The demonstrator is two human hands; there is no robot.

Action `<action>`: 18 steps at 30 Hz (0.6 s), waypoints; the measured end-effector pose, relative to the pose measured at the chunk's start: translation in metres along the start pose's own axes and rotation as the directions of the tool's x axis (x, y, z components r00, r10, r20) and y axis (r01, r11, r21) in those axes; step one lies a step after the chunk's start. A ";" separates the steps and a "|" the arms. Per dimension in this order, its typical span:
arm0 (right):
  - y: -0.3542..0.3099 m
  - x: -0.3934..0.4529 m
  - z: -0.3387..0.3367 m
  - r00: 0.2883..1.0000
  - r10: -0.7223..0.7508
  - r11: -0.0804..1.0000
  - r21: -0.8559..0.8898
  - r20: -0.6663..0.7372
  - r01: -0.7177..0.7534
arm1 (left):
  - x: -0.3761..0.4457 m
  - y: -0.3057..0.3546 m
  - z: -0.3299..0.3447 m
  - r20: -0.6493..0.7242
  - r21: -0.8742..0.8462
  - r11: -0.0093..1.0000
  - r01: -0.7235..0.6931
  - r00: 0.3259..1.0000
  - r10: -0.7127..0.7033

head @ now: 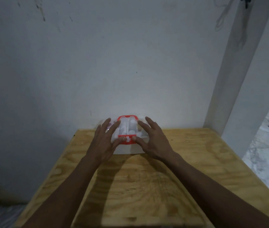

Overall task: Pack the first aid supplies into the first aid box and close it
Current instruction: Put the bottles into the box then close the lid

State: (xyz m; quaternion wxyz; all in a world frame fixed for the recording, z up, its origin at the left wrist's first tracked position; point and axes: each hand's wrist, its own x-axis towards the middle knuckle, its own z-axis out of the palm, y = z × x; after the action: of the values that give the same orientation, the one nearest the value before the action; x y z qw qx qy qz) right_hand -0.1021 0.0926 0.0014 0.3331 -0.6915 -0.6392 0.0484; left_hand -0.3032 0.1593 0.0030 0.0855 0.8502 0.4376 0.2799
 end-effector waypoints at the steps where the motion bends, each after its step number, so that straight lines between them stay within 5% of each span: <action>1: 0.000 -0.001 0.004 1.000 0.005 1.000 0.000 -0.022 -0.005 | -0.001 0.000 0.000 -0.001 -0.006 1.000 -0.001 1.000 0.001; 18: -0.003 -0.010 0.017 0.992 0.045 0.999 0.019 -0.118 -0.043 | 0.002 0.006 -0.008 0.050 -0.026 0.999 0.048 0.998 -0.047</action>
State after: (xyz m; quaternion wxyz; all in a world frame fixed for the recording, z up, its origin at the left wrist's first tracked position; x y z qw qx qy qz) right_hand -0.1148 0.0905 -0.0137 0.3749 -0.7042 -0.6026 0.0200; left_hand -0.3029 0.1565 0.0128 0.1146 0.8450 0.4514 0.2626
